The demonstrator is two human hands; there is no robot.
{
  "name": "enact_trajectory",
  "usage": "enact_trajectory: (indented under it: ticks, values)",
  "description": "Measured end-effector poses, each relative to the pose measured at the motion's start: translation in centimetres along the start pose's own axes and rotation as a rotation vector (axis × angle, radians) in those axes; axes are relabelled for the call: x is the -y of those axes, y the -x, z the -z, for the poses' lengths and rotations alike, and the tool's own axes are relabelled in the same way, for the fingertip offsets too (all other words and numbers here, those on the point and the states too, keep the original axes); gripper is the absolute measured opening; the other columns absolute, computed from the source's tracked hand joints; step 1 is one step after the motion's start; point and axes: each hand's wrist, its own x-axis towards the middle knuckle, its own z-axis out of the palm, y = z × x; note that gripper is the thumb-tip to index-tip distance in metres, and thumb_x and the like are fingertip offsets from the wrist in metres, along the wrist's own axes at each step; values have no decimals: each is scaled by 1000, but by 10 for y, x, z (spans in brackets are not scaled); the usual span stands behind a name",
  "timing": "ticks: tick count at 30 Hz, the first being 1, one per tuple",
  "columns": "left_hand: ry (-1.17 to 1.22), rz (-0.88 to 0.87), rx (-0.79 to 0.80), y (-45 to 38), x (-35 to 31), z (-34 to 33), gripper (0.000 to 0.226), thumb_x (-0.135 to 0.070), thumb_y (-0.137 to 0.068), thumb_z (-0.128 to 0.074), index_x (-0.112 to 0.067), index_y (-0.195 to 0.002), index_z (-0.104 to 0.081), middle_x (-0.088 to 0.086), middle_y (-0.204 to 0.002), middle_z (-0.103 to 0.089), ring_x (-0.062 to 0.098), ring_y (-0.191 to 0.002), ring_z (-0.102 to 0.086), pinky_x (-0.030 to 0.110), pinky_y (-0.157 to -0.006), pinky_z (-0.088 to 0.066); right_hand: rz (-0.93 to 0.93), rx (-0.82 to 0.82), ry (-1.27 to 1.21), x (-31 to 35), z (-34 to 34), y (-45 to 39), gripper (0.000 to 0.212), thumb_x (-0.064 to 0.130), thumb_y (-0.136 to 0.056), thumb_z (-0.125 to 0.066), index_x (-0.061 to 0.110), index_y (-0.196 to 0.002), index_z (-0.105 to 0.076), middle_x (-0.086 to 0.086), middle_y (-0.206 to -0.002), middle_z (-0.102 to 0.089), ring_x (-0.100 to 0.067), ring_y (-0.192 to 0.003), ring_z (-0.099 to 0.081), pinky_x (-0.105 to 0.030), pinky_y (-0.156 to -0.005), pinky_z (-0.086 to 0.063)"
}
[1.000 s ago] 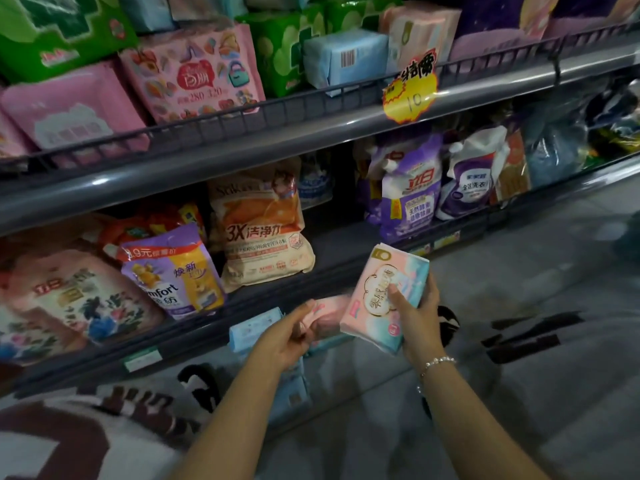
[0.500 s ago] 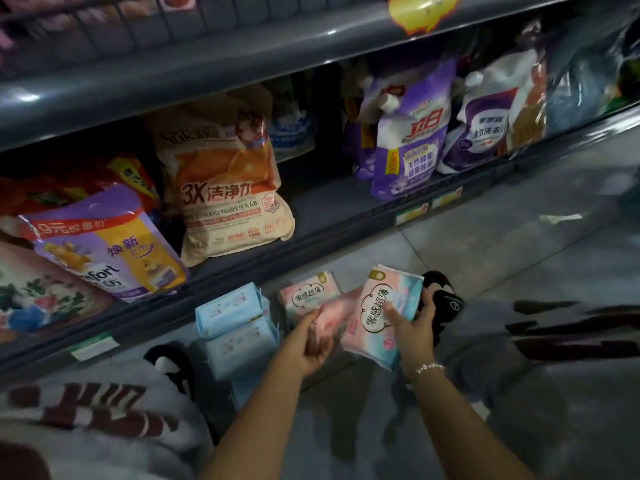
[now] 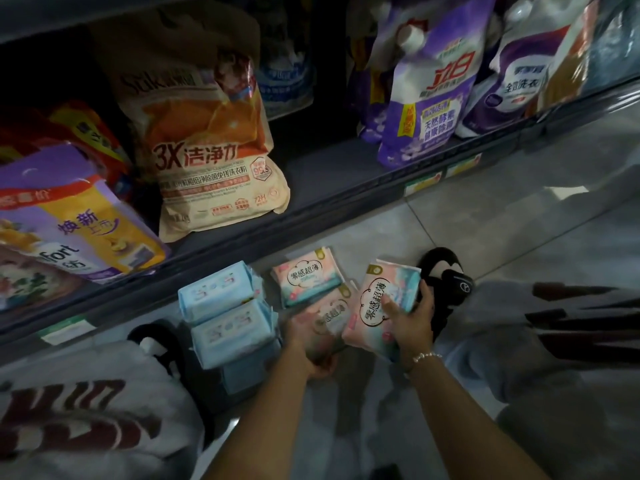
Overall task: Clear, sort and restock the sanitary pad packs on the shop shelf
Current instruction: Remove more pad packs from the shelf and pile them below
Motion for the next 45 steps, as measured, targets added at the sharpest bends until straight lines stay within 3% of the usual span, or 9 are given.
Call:
enact_trajectory:
  ticks: [4,12,17,22,28,31,34,39,45]
  values:
    - [-131,-108,-35,-1,0,-11,44,-48,-76,-64,-15,-107,-65,14,-103,-68,33,-93,-63,40,-65,-55,-11,8,1,-5,-1,-2,75,2,-85,-69,18,-147,-31,-7,-122,-57,-25,-103,-61,-27,-68,-52]
    - [-137,-118,-24,-20,4,-10,73,-68,-73,-65,-10,-117,-60,9,-117,-64,32,-110,-60,49,-96,-46,-115,3,-77,-29,-3,-7,73,0,-84,-69,16,-144,-30,-14,-124,-59,-27,-99,-63,-42,-78,-56]
    - [-4,-169,-31,-23,9,-9,45,-51,-92,-52,-10,-109,-62,17,-98,-66,32,-85,-63,47,-75,-53,-235,8,-147,-46,-6,-12,62,5,-82,-73,5,-136,-42,-17,-120,-64,-32,-98,-67,-49,-80,-57]
    - [-5,-128,140,-19,26,-10,56,-56,-78,-67,-11,-110,-69,15,-106,-72,33,-102,-66,48,-93,-51,-418,101,-342,-53,-21,-7,51,16,-81,-69,1,-127,-54,-22,-118,-65,-38,-103,-65,-50,-80,-56]
    - [8,-437,67,-29,22,-3,38,-8,-88,-66,-6,-125,-56,17,-113,-67,33,-90,-67,40,-71,-57,-444,154,-197,-53,-33,-5,54,8,-80,-73,4,-130,-52,-19,-121,-65,-33,-103,-66,-44,-81,-55]
    - [-89,-474,-7,-33,11,5,32,-12,-92,-63,-13,-123,-55,12,-114,-67,29,-92,-66,39,-75,-56,-349,79,-93,-53,-30,-13,78,5,-82,-73,21,-146,-31,-11,-128,-58,-29,-109,-62,-49,-96,-50]
    - [-201,-556,-98,-36,7,9,36,-15,-92,-62,-13,-127,-56,11,-121,-65,27,-104,-62,44,-95,-50,-292,153,52,-46,-31,-16,22,7,-88,-67,13,-108,-60,-13,-113,-66,-23,-93,-66,-35,-81,-57]
    - [-312,-587,-197,-33,19,7,37,-15,-92,-60,-6,-127,-54,10,-122,-61,26,-102,-59,31,-82,-46,-254,51,163,-40,-25,-12,3,10,-90,-63,9,-89,-60,-6,-84,-66,-22,-80,-62,-25,-66,-49]
    - [-367,-356,-272,-47,53,15,82,-64,-63,-68,-16,-129,-57,12,-120,-64,32,-101,-65,46,-89,-55,-320,26,411,-57,-1,4,27,29,-90,-65,6,-100,-56,-9,-90,-62,-20,-76,-55,-28,-65,-39]
